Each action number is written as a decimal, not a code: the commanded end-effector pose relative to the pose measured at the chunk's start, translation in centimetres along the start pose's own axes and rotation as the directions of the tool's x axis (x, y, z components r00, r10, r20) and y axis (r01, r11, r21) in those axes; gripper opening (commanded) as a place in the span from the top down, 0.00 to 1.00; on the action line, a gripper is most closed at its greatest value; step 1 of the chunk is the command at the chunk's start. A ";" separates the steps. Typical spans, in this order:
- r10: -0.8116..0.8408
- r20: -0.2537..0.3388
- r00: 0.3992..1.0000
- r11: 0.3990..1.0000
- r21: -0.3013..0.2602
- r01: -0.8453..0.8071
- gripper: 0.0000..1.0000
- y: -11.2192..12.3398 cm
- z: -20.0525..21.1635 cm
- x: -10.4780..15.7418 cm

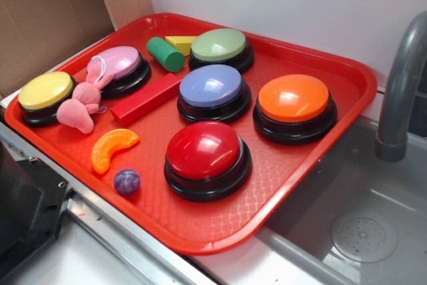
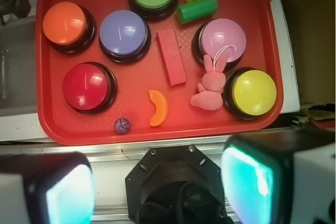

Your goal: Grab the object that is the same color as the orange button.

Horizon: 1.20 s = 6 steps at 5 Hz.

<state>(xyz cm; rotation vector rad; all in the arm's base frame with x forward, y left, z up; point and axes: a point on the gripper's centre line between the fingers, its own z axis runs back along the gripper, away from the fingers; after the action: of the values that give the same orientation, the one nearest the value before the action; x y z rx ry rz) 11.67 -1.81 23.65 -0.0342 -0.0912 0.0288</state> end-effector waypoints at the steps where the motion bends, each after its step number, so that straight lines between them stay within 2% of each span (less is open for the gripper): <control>1: 0.000 0.000 1.000 1.000 0.000 0.000 0.00 0.0 0.0 0.0; 2: -0.032 -0.004 0.999 0.999 0.017 0.032 0.00 0.2 -3.3 0.6; 5: 0.030 0.029 0.999 0.999 0.022 -0.031 0.00 1.3 -13.4 1.1; 6: 0.069 -0.006 0.998 0.997 0.024 -0.068 0.00 1.8 -16.9 1.4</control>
<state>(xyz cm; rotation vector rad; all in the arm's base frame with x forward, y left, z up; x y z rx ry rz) 14.02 -0.72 6.33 -0.0163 -0.0434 0.0881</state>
